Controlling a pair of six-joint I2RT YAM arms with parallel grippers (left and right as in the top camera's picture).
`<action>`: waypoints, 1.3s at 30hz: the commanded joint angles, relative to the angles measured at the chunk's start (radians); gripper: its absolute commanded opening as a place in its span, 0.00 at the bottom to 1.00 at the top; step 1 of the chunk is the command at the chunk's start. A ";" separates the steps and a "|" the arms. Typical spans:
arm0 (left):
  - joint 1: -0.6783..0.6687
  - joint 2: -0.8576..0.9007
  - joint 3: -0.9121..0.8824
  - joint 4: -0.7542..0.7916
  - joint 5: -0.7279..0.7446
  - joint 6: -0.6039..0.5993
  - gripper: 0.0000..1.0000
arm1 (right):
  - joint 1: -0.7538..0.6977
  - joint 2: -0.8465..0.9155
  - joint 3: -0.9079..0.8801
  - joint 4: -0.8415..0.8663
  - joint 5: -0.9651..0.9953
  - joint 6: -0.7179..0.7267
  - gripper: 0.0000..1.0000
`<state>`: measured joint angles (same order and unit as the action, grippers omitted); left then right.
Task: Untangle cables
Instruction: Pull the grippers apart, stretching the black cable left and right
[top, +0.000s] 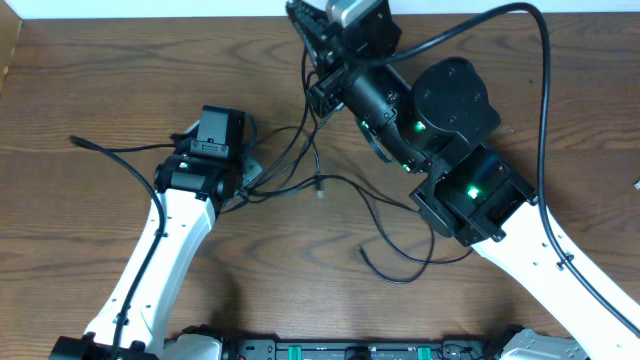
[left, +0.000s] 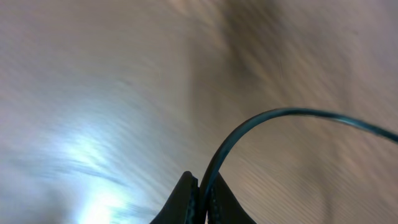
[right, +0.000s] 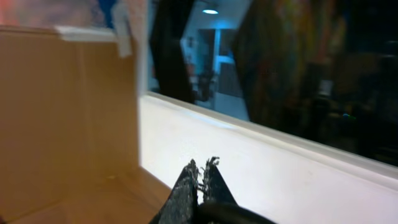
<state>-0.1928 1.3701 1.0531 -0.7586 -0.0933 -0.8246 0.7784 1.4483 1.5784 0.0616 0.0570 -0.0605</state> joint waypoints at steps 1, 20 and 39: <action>0.008 0.003 0.002 -0.045 -0.290 0.024 0.08 | -0.003 -0.033 0.019 0.010 0.164 -0.101 0.01; 0.211 0.003 0.002 -0.078 -0.349 0.024 0.08 | -0.214 -0.106 0.020 0.121 0.747 -0.518 0.01; 0.404 0.003 0.002 -0.078 -0.342 0.024 0.08 | -0.571 -0.106 0.019 -0.124 0.744 -0.379 0.01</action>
<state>0.2050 1.3701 1.0534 -0.8330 -0.4183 -0.8104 0.2310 1.3567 1.5784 -0.0322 0.8406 -0.5159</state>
